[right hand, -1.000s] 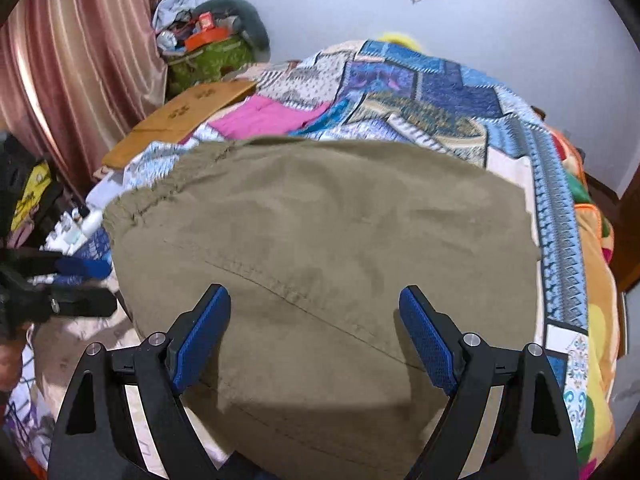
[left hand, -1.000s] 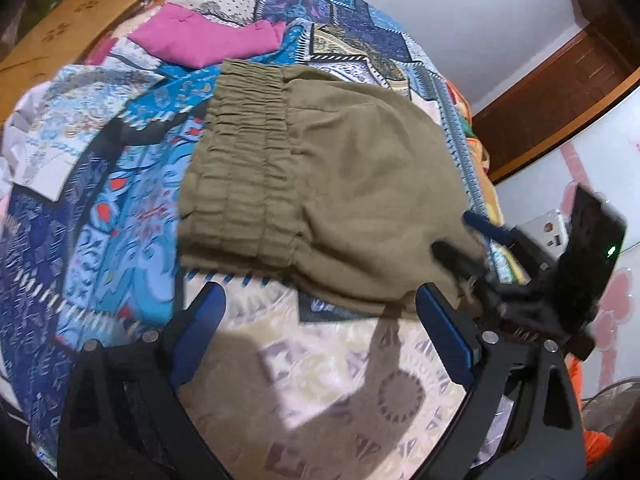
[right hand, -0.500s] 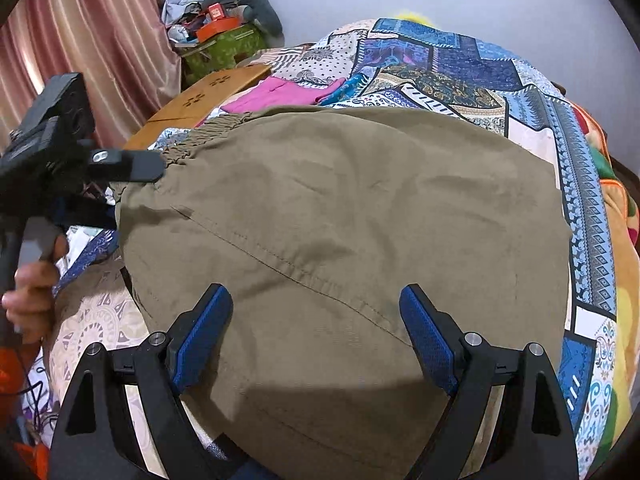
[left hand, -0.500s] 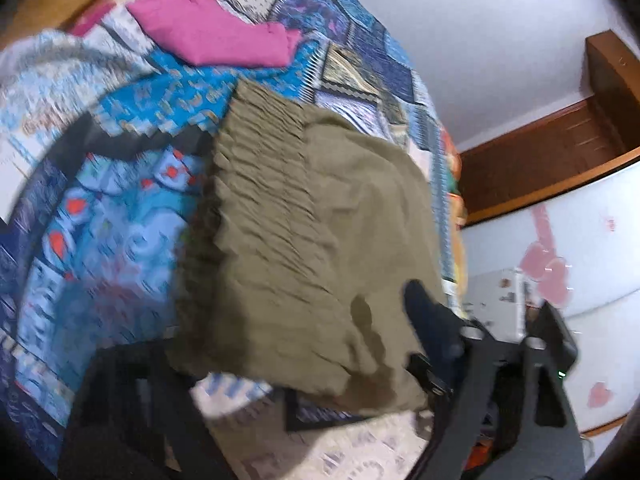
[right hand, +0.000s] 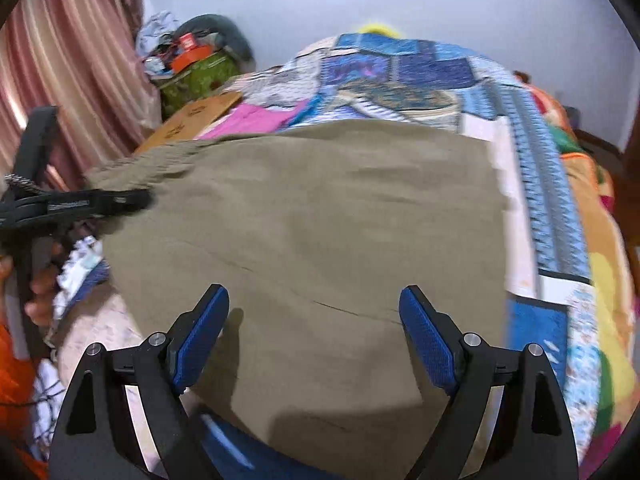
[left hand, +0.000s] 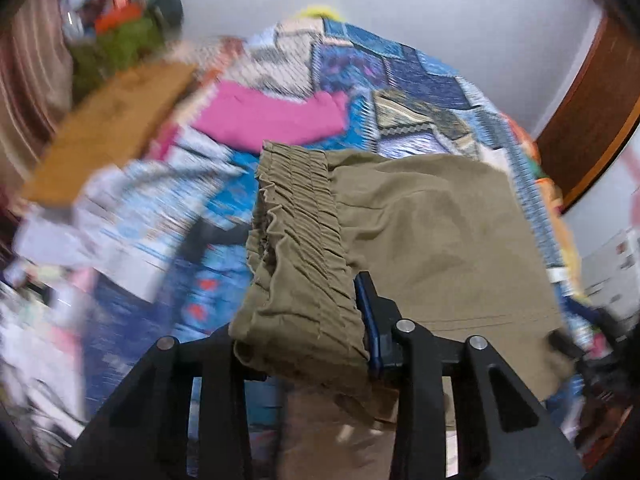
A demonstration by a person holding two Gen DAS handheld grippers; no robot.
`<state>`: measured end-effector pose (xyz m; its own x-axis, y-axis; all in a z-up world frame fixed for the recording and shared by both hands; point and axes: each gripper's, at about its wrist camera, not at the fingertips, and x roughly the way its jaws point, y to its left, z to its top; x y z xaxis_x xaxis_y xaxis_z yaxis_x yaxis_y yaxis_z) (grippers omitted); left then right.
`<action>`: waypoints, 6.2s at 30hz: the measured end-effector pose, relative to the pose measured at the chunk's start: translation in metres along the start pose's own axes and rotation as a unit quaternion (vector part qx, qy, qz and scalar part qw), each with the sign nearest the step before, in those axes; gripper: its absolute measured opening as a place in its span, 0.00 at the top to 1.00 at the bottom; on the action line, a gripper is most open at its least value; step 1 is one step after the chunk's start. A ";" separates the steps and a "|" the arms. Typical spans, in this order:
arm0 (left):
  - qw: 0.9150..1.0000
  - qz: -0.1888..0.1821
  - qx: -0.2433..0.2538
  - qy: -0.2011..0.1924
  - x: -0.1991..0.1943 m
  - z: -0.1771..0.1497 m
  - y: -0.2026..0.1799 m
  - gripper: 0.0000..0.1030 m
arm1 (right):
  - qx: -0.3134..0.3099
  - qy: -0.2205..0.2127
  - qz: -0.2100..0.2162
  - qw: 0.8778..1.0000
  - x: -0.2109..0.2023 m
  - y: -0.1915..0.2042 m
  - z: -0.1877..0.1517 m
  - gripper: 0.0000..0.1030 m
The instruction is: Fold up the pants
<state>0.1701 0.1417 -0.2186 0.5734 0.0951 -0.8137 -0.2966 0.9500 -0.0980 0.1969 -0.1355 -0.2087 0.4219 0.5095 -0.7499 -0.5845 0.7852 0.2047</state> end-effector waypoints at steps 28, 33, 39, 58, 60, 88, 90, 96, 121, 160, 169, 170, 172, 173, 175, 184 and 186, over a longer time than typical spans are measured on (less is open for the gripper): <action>0.977 -0.121 0.173 -0.033 -0.034 0.056 -0.175 0.75 | 0.114 -0.006 0.003 0.993 -0.015 -0.047 -0.046 0.17; 0.971 -0.140 0.188 0.034 0.003 0.035 -0.209 0.75 | 0.110 -0.017 0.002 0.994 -0.027 -0.050 -0.047 0.17; 0.959 -0.137 0.239 0.069 0.023 0.007 -0.236 0.59 | 0.122 -0.031 -0.010 0.992 -0.048 -0.064 -0.049 0.17; 0.975 -0.082 0.205 -0.017 0.000 0.070 -0.148 0.25 | 0.107 -0.109 0.000 0.988 -0.088 -0.055 0.000 0.17; 0.978 -0.060 0.201 -0.010 0.015 0.081 -0.133 0.25 | 0.101 -0.104 0.002 0.989 -0.076 -0.050 0.006 0.17; 0.983 -0.032 0.156 0.095 0.171 0.092 -0.077 0.00 | 0.120 -0.025 -0.013 0.992 -0.019 -0.065 0.002 0.17; 0.985 -0.018 0.149 0.089 0.155 0.081 -0.070 0.00 | 0.120 -0.033 -0.018 0.992 -0.026 -0.067 0.002 0.17; 0.989 -0.004 0.119 0.085 0.107 0.041 -0.046 0.00 | 0.109 -0.038 -0.029 0.993 -0.044 -0.059 -0.003 0.17; 0.995 -0.013 0.070 0.069 0.048 -0.023 -0.003 0.42 | 0.057 -0.003 -0.052 0.997 -0.030 -0.037 -0.054 0.62; 0.961 -0.066 0.266 0.046 0.069 0.012 -0.135 0.33 | 0.007 0.058 0.014 0.998 0.008 -0.035 0.000 0.44; 0.960 -0.047 0.275 0.022 0.034 -0.019 -0.103 0.28 | 0.037 0.049 0.007 0.998 -0.028 -0.042 -0.037 0.43; 0.961 -0.042 0.273 0.021 0.031 -0.022 -0.099 0.28 | 0.038 0.047 0.001 0.998 -0.031 -0.042 -0.041 0.43; 0.964 -0.035 0.263 0.018 0.024 -0.029 -0.089 0.28 | 0.044 0.045 -0.003 0.998 -0.035 -0.042 -0.045 0.43; 0.965 -0.034 0.258 0.019 0.023 -0.030 -0.085 0.28 | 0.048 0.046 -0.004 0.998 -0.036 -0.043 -0.047 0.43; 0.970 -0.029 0.241 0.023 0.020 -0.033 -0.073 0.28 | 0.048 0.044 -0.009 0.998 -0.039 -0.043 -0.051 0.43; 0.978 0.016 0.203 0.033 0.014 -0.038 -0.039 0.21 | 0.047 0.043 -0.032 0.997 -0.044 -0.039 -0.058 0.42; 0.980 0.034 0.194 0.036 0.014 -0.034 -0.030 0.21 | 0.051 0.040 -0.037 0.997 -0.047 -0.040 -0.057 0.42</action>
<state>0.1608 0.1047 -0.2470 0.5027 0.1542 -0.8506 -0.0120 0.9851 0.1714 0.1610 -0.2111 -0.2171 0.4016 0.4222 -0.8127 -0.4793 0.8531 0.2062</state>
